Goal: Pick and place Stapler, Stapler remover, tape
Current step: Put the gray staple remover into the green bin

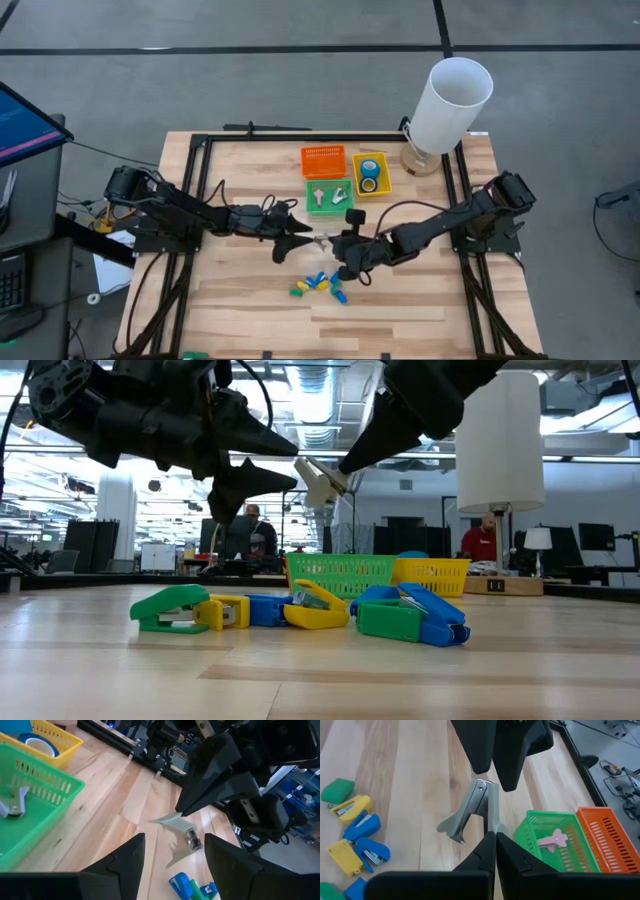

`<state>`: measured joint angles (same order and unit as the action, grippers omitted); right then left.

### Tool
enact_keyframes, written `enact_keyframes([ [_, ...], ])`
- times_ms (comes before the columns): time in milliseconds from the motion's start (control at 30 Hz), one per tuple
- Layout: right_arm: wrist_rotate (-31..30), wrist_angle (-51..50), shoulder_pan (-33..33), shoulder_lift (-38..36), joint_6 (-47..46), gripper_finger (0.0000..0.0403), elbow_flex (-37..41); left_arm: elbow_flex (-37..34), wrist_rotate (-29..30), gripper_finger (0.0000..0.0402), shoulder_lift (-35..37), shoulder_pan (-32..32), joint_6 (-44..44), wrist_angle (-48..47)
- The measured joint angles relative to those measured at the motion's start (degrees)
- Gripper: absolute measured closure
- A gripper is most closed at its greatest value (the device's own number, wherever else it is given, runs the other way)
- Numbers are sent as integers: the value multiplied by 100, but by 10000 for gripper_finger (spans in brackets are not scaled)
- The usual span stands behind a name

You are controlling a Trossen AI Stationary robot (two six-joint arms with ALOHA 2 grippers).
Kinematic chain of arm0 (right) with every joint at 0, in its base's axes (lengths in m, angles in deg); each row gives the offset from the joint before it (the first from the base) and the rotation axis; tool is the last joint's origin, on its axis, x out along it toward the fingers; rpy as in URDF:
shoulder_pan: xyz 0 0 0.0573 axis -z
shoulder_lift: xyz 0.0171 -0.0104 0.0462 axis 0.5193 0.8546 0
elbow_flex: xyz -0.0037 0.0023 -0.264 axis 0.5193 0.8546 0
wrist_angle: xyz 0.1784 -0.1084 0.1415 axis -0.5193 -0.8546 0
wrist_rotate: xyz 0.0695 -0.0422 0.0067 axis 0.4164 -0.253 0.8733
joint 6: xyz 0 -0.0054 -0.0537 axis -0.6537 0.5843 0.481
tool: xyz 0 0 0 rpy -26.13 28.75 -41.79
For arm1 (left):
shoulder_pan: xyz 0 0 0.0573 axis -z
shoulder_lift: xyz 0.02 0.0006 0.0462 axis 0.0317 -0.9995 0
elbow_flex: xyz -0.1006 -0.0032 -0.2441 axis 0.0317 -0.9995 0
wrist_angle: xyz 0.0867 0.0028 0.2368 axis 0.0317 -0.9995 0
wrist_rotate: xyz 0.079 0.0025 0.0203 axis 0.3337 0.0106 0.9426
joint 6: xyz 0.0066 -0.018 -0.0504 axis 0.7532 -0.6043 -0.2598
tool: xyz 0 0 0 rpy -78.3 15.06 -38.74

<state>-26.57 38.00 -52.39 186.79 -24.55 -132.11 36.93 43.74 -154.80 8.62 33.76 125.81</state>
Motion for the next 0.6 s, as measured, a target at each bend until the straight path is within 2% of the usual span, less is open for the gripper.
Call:
enact_keyframes([
  [333, 138, 66, 57, 0, 0, 403, 0, 551, -28, 211, -528, 151, 173, -37],
  [600, 120, 89, 19, 2, 46, 403, 0, 704, -31, 211, -787, 54, 173, -152],
])
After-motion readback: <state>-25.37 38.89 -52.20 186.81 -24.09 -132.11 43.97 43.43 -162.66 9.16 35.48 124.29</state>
